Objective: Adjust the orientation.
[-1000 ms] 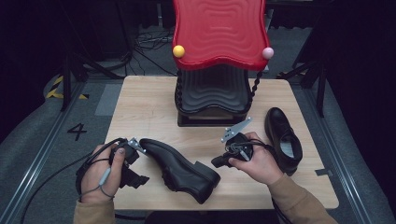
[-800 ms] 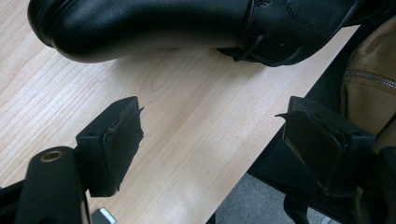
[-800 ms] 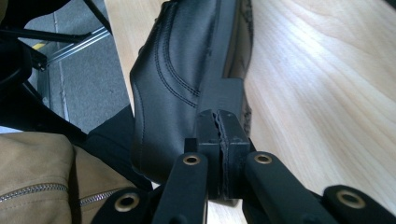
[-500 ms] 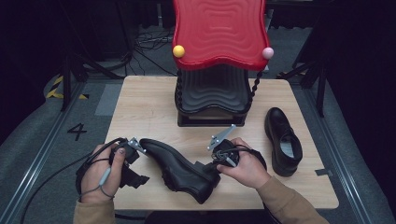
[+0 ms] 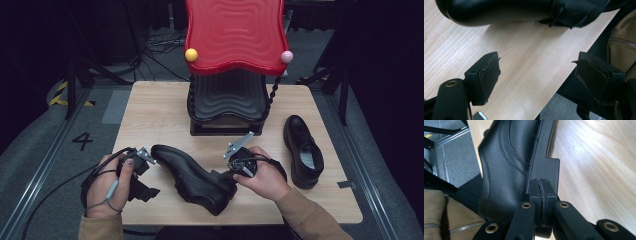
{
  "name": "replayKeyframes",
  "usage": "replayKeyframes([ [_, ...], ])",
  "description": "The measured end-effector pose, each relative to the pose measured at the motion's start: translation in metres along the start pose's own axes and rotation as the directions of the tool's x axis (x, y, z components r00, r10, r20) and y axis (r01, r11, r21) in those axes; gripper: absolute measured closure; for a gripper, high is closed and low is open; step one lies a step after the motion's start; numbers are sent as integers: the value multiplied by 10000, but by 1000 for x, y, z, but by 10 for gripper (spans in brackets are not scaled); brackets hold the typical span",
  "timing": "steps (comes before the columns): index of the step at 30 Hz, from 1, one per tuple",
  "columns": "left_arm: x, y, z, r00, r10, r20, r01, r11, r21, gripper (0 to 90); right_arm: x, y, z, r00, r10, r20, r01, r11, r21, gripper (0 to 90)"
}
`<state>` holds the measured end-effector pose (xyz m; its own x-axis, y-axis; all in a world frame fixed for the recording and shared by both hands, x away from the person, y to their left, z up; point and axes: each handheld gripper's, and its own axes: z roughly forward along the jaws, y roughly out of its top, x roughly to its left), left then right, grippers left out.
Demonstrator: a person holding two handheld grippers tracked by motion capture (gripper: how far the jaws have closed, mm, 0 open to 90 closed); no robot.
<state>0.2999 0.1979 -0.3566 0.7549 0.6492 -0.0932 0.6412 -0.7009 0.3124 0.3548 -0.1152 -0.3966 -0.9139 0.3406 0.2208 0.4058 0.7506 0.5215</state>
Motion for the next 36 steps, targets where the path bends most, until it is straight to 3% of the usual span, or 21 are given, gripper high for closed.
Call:
replayKeyframes([
  [8,0,0,-1,10000,-32,-12,32,10000,-3,200,-11,0,-4,9985,328,429,-328,9995,-10,896],
  [18,1,0,0,10000,-23,-24,23,10000,36,200,-37,-2,-2,9900,689,1231,-699,9975,39,895],
  [21,0,0,0,10000,-12,14,12,10000,2,200,-52,-4,5,9834,859,1599,-901,9957,193,897],
  [22,0,0,0,10000,-11,18,11,10000,-1,200,-56,-5,8,9761,832,2008,-921,9951,354,897],
  [23,0,0,0,10000,-3,23,3,10000,6,199,-60,-6,10,9730,900,2126,-1028,9934,499,897],
  [25,1,0,0,10000,-32,34,32,10000,32,199,-71,-10,16,9761,1207,1807,-1292,9910,361,896],
  [27,2,-1,0,10000,-72,35,71,10000,56,199,-76,-12,18,9732,1256,1924,-1361,9898,420,894],
  [31,3,-2,1,9999,-117,42,117,9999,19,199,-77,-13,14,9693,1462,1979,-1558,9872,342,890],
  [36,4,1,0,10000,-31,61,32,10000,-50,198,-75,-11,1,9704,1271,2052,-1324,9911,125,848],
])
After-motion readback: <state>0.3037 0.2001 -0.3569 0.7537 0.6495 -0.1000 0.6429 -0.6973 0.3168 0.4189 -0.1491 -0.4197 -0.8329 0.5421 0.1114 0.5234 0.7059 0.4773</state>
